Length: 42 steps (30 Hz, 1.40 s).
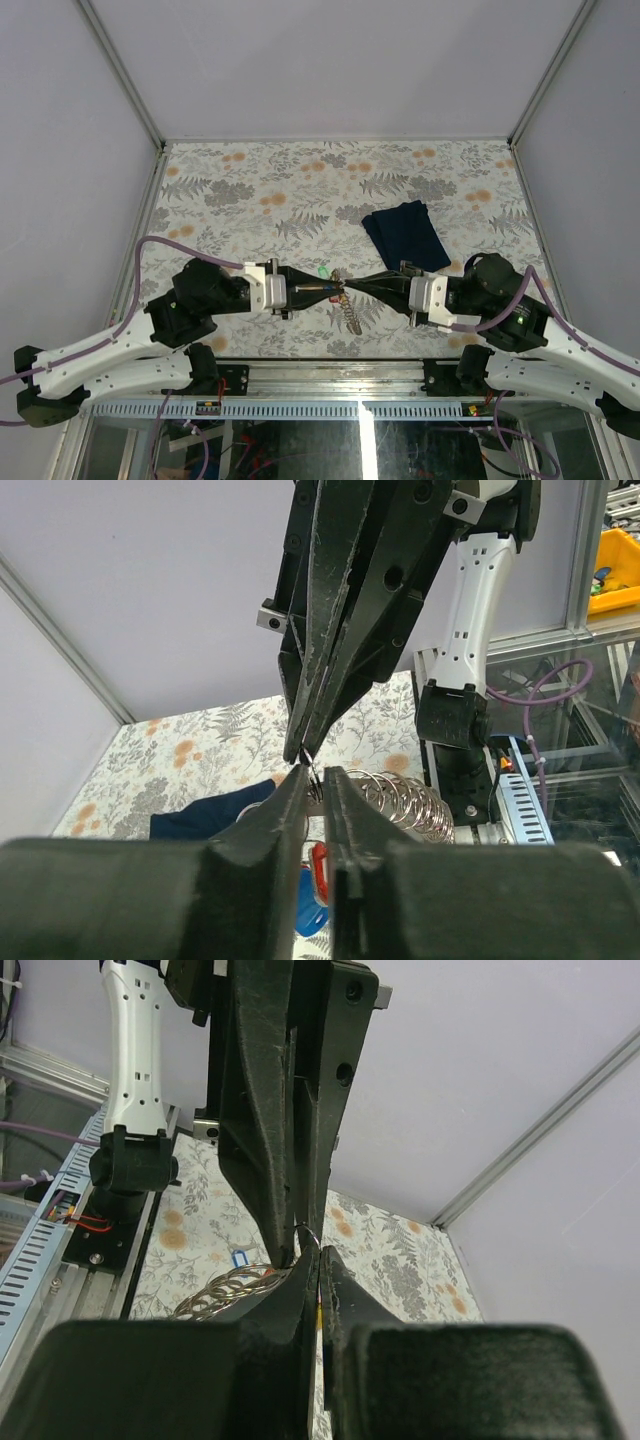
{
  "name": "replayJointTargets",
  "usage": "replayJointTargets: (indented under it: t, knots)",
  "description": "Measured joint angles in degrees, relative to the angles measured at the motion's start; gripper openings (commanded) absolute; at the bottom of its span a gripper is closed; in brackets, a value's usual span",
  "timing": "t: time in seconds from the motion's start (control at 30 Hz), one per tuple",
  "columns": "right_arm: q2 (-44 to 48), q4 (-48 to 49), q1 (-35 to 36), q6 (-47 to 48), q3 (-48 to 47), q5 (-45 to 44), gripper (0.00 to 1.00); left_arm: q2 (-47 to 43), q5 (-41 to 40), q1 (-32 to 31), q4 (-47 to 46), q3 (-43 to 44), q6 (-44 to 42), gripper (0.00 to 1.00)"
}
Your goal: Put the keys on the keyring
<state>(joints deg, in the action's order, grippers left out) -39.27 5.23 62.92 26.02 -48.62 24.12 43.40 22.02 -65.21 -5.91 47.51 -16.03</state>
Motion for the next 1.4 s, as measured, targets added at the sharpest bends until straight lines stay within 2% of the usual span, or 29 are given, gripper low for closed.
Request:
replayJointTargets:
  t: [0.03, 0.17, 0.2, 0.37, 0.57, 1.1, 1.4]
  knots:
    - [0.0, 0.1, 0.0, -0.1, 0.0, 0.2, 0.00, 0.1, 0.0, 0.0, 0.0, 0.2, -0.2, 0.01]
    - [0.3, 0.6, 0.0, -0.1, 0.0, 0.7, 0.00, 0.1, 0.0, 0.0, 0.1, 0.7, -0.8, 0.00]
    - [0.3, 0.6, 0.0, -0.2, 0.0, 0.9, 0.02, 0.1, 0.1, 0.0, 0.1, 0.7, -1.0, 0.00]
    - [0.9, 0.9, 0.0, -0.4, 0.4, 1.5, 0.27, -0.2, 0.3, 0.0, 0.0, 0.7, -2.3, 0.00]
    - [3.5, 1.8, 0.0, -0.6, 1.1, 2.3, 0.36, -2.3, 2.7, 0.0, -0.1, 0.2, -3.7, 0.00]
    - [0.0, 4.5, 0.0, -3.1, 1.1, 8.0, 0.33, -1.9, 7.6, 0.0, -0.5, 0.2, -5.4, 0.00]
    - [-0.5, 4.6, 0.0, -3.8, 1.1, 9.6, 0.24, -1.8, 7.6, 0.0, -0.5, 0.2, -5.5, 0.00]
